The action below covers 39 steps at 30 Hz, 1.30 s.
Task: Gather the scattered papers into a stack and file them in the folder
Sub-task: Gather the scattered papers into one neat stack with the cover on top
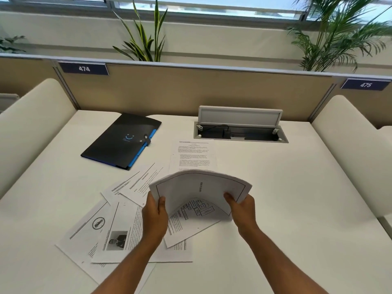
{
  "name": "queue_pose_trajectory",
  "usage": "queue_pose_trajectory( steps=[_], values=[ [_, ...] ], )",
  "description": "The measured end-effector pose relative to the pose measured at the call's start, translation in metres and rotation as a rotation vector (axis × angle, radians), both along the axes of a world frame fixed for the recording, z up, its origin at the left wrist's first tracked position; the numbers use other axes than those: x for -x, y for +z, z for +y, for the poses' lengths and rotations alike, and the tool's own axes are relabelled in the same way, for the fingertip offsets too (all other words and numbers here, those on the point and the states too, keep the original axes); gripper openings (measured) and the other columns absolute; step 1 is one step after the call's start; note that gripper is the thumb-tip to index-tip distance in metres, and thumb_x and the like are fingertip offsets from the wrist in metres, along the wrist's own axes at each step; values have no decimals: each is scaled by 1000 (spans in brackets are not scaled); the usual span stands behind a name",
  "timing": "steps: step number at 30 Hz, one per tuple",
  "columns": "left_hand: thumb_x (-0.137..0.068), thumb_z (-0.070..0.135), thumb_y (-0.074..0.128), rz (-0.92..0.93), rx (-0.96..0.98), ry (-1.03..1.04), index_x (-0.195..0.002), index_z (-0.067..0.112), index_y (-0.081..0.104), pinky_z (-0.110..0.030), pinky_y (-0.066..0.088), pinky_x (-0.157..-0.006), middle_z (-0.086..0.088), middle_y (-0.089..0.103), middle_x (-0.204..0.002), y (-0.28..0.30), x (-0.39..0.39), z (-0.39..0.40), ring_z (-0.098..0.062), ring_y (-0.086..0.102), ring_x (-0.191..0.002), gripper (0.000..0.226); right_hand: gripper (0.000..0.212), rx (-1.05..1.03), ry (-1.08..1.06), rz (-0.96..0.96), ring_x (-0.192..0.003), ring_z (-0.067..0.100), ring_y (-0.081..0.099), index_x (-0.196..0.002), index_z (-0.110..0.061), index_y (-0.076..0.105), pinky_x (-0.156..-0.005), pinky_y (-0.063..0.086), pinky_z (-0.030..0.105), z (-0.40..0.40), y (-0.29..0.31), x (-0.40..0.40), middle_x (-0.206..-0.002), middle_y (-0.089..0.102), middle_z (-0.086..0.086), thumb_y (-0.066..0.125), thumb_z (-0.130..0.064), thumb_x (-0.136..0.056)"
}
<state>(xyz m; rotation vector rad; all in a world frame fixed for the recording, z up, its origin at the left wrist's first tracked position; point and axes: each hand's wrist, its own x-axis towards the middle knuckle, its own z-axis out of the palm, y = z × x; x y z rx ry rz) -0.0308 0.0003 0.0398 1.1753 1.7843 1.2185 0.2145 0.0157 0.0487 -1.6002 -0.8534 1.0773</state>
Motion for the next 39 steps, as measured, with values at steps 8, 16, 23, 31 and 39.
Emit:
queue_pose_trajectory(
  steps=[8,16,23,31,39],
  values=[
    [-103,20,46,-8,-26,95,-140,9,45,-42,57,-87,-10,60,-123,28,-4,14,-27,61,-107,38,62,-65,-170,-64,-115,14,59,-134,-33,50,-93,47,28,22,34,-10,-126,60,-8,84,-19,-84],
    [-101,17,52,-416,141,57,-116,26,54,-45,54,-95,-8,63,-117,24,-17,14,-31,61,-114,17,46,208,-190,750,-106,38,72,-121,2,63,-86,61,49,24,34,11,-118,73,24,83,-1,-80],
    [-94,23,64,-419,199,-78,-151,44,16,-53,41,-106,-3,33,-159,22,-17,3,-31,38,-142,77,32,-115,-142,426,-104,35,73,-109,-7,70,-91,59,46,34,41,-14,-108,78,12,79,5,-81],
    [-96,41,52,-114,-93,-328,-151,42,21,-41,52,-95,13,35,-155,86,-25,41,-16,47,-134,63,29,-327,171,39,-82,5,75,-97,-27,72,-66,58,15,38,67,-21,-88,79,-17,77,0,-87],
    [-100,35,47,-248,-214,-312,-112,44,54,-22,60,-72,18,67,-109,88,-26,36,-10,67,-104,17,20,-450,54,-2,-80,6,73,-93,-29,72,-64,59,18,27,63,-6,-88,78,-12,81,-13,-88]
  ],
)
